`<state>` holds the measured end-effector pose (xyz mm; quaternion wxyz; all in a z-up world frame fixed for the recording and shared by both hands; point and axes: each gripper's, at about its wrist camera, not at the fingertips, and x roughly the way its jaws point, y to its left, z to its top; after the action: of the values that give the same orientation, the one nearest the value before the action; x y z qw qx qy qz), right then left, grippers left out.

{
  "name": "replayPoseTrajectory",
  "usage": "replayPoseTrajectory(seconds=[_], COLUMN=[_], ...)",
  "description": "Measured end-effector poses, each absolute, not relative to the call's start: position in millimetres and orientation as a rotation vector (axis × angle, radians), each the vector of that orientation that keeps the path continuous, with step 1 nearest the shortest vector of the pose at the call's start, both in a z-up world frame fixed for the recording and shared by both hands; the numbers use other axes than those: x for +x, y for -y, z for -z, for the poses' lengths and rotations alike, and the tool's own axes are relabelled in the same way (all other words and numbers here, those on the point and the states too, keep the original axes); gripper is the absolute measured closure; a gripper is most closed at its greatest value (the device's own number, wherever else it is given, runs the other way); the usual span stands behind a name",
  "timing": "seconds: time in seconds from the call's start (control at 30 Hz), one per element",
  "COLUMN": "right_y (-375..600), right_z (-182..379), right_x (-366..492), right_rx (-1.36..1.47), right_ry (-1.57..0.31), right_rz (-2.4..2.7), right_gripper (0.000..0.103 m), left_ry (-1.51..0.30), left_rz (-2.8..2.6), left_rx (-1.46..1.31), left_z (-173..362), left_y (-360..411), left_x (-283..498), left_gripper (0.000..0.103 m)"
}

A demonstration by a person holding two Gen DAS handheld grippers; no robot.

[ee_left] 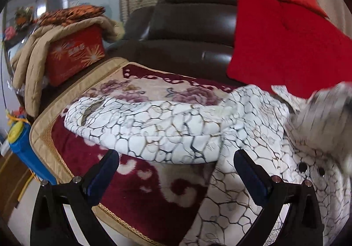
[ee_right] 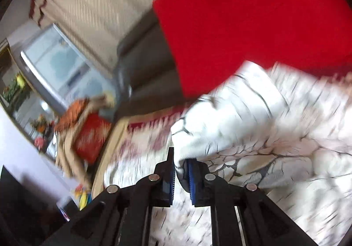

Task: Fold large clothes

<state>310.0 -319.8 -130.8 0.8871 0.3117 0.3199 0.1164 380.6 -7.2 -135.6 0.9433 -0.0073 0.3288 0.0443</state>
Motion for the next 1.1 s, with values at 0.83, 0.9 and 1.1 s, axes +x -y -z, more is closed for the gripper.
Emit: replayPoseTrajectory(seconds=[0.83,0.9,1.1], right_y=[460.1,450.4,448.7], right_z=[219.5,217.8,191.2], right_x=[258.7,261.3,246.1], right_rx=[0.805,0.724,0.738], right_ry=[-0.83,-0.859,-0.737], right_rz=[0.087,0.114,0.075], right_gripper=[0.064,0.064,0.055], left_ry=[-0.895,-0.919,-0.962], left_rz=[0.343,0.361,0.419], left_rx=[-0.08,-0.072,-0.128], left_z=[167.9,172.9,177.3], left_y=[61.8,63.7,63.3], left_x=[393.6,394.7,395.2], left_gripper=[0.065,0.065,0.043])
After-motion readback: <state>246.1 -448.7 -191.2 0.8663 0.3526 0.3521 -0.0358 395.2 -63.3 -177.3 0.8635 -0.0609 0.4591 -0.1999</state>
